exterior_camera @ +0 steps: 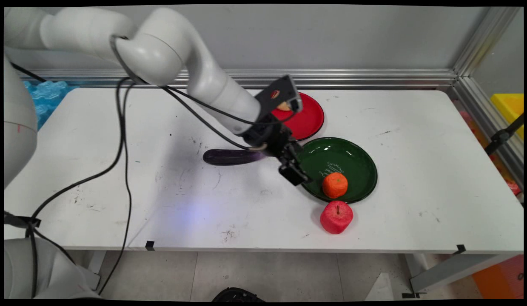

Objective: Pick up the mandarin from the green plate

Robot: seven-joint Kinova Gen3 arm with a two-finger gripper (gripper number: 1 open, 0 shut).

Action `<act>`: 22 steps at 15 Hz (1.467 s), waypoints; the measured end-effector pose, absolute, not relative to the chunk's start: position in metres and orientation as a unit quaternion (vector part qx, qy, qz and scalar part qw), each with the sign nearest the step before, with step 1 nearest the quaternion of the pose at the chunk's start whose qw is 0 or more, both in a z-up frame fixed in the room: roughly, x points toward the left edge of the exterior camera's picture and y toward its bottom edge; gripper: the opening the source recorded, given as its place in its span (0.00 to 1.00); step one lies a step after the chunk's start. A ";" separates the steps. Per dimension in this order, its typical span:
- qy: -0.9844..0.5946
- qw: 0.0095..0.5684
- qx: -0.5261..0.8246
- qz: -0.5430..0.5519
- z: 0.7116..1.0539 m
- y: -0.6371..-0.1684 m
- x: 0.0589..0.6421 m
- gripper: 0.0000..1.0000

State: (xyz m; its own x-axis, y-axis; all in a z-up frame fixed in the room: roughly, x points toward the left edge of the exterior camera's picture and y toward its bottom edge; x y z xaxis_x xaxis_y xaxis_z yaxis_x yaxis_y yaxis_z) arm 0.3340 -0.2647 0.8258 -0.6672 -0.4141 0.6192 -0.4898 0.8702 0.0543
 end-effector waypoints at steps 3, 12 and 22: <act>-0.909 0.335 0.236 0.081 0.810 -0.273 0.313 1.00; -0.903 0.350 0.225 0.107 0.766 -0.289 0.275 1.00; -0.903 0.346 0.228 0.113 0.734 -0.290 0.264 1.00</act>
State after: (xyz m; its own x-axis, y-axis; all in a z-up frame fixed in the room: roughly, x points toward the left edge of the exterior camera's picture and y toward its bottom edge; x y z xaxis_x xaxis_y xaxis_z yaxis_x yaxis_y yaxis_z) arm 0.2638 -0.2901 0.7345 -0.6563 -0.3331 0.6770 -0.4891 0.8710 -0.0456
